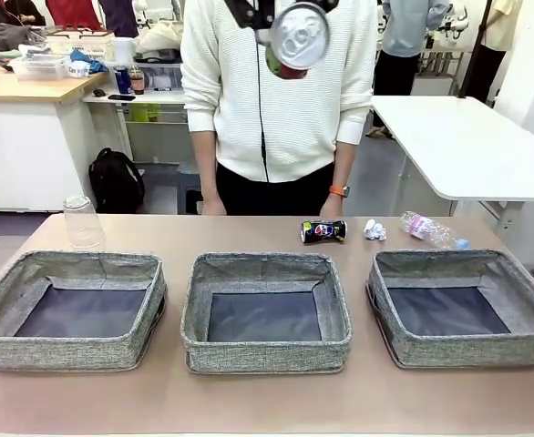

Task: Sort the waste into the appropriate baskets.
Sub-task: Pick up the waste item pointed out by the person.

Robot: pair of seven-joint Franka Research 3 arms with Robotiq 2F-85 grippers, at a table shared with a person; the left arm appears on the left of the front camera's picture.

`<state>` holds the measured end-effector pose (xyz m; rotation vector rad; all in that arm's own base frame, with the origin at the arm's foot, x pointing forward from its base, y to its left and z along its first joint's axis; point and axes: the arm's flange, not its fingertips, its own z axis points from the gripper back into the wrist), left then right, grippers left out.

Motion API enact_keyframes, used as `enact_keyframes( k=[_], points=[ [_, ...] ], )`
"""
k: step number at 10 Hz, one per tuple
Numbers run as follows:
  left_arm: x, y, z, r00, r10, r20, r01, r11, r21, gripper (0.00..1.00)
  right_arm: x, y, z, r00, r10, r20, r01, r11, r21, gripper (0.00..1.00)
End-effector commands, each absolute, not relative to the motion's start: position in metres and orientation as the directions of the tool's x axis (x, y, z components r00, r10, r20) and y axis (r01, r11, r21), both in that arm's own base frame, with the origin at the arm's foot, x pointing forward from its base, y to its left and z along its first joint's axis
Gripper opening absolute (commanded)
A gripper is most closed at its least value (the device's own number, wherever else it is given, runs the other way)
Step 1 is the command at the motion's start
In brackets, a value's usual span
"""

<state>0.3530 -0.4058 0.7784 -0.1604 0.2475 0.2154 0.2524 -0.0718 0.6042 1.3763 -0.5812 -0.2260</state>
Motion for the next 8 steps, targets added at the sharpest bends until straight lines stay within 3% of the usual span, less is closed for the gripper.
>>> enact_keyframes(
  k=[1, 3, 6, 8],
  points=[
    [0.360, -0.418, 0.790, 0.986, 0.009, -0.169, -0.013, 1.000, -0.026, 0.35, 0.256, -0.071, 0.606, 0.834, -0.476, 0.280, -0.216, 0.186, 0.958, 1.00],
    [0.361, -0.412, 0.775, 0.990, -0.048, -0.131, 0.054, 0.998, 0.045, 0.35, 0.256, -0.071, 0.606, 0.834, -0.476, 0.280, -0.216, 0.186, 0.958, 1.00],
    [0.360, -0.407, 0.771, 0.996, 0.023, -0.089, -0.016, 0.996, 0.082, 0.35, 0.256, -0.071, 0.606, 0.834, -0.476, 0.280, -0.216, 0.186, 0.958, 1.00],
    [0.351, -0.407, 0.751, 0.989, -0.040, -0.144, 0.048, 0.997, 0.055, 0.35, 0.256, -0.071, 0.606, 0.834, -0.476, 0.280, -0.216, 0.186, 0.958, 1.00]
  ],
)
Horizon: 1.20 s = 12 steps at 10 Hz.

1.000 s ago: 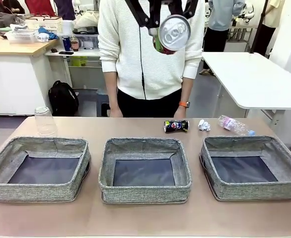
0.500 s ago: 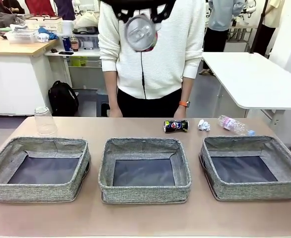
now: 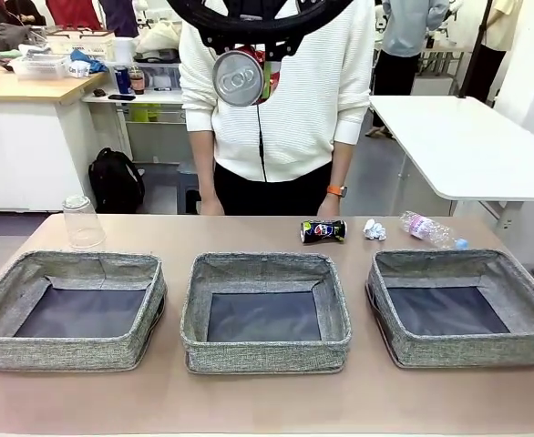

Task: Sort the waste into the appropriate baskets.
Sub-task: Pick up the waste item pointed out by the person, then place the picked waste into the Fabric basket indicated by the person.

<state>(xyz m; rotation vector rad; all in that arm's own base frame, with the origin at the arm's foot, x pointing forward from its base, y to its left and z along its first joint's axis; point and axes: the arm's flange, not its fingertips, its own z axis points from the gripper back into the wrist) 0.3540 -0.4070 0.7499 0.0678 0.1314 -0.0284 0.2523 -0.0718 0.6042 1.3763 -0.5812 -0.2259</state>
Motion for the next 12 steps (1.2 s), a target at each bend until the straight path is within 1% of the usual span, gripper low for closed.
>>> enact_keyframes(
  k=[1, 12],
  points=[
    [0.3509, -0.4068, 0.7514, 0.989, -0.040, -0.144, 0.048, 0.997, 0.055, 0.35, 0.2556, -0.0705, 0.6056, 0.834, -0.476, 0.280, -0.216, 0.186, 0.958, 1.00],
    [0.3509, -0.4068, 0.7514, 0.989, -0.040, -0.144, 0.048, 0.997, 0.055, 0.35, 0.2556, -0.0705, 0.6056, 0.834, -0.476, 0.280, -0.216, 0.186, 0.958, 1.00]
  ],
)
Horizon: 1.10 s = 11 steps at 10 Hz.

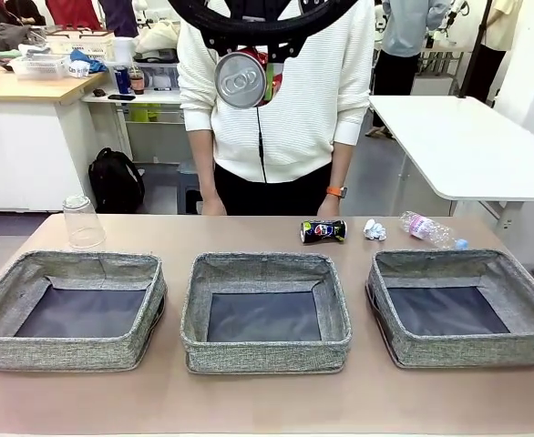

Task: Sort the waste into the appropriate baskets.
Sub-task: Place the picked waste into the Fabric basket indicated by the person.

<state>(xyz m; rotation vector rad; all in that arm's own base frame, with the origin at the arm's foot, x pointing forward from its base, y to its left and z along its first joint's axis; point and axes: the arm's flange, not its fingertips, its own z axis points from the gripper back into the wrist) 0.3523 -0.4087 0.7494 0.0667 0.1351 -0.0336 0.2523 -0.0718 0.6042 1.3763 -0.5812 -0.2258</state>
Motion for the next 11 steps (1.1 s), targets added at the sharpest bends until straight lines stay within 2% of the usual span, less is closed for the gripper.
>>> enact_keyframes(
  k=[1, 11],
  points=[
    [0.3509, -0.4068, 0.7514, 0.989, -0.040, -0.144, 0.048, 0.997, 0.055, 0.35, 0.2556, -0.0705, 0.6056, 0.834, -0.476, 0.280, -0.216, 0.186, 0.958, 1.00],
    [0.3509, -0.4068, 0.7514, 0.989, -0.040, -0.144, 0.048, 0.997, 0.055, 0.35, 0.2556, -0.0705, 0.6056, 0.834, -0.476, 0.280, -0.216, 0.186, 0.958, 1.00]
  ],
)
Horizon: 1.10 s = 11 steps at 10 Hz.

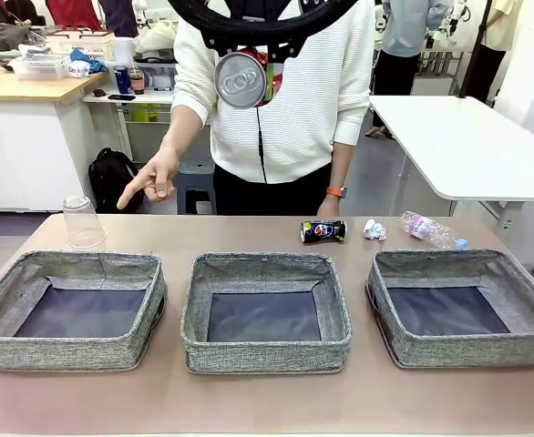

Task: Sort the waste into the appropriate baskets.
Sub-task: Place the picked waste into the Fabric basket indicated by the person.

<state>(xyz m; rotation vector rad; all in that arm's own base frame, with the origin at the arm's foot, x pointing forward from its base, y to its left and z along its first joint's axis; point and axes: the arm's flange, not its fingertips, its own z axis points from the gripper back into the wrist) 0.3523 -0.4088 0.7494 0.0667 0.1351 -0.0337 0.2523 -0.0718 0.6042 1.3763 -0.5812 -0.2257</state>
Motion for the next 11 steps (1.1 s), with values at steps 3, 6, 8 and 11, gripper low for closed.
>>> enact_keyframes(
  k=[3, 6, 8, 11],
  points=[
    [0.352, -0.409, 0.749, 0.990, -0.029, -0.136, 0.038, 0.997, 0.064, 0.35, 0.256, -0.071, 0.606, 0.834, -0.476, 0.280, -0.216, 0.186, 0.958, 1.00],
    [0.350, -0.359, 0.697, 0.989, -0.142, -0.032, 0.145, 0.986, 0.084, 0.35, 0.256, -0.071, 0.606, 0.834, -0.476, 0.280, -0.216, 0.186, 0.958, 1.00],
    [0.342, -0.304, 0.665, 0.989, -0.146, 0.011, 0.144, 0.985, 0.096, 0.35, 0.256, -0.071, 0.606, 0.834, -0.476, 0.280, -0.216, 0.186, 0.958, 1.00],
    [0.360, -0.209, 0.604, 0.988, -0.154, -0.011, 0.154, 0.983, 0.099, 0.35, 0.256, -0.071, 0.606, 0.834, -0.476, 0.280, -0.216, 0.186, 0.958, 1.00]
  ],
)
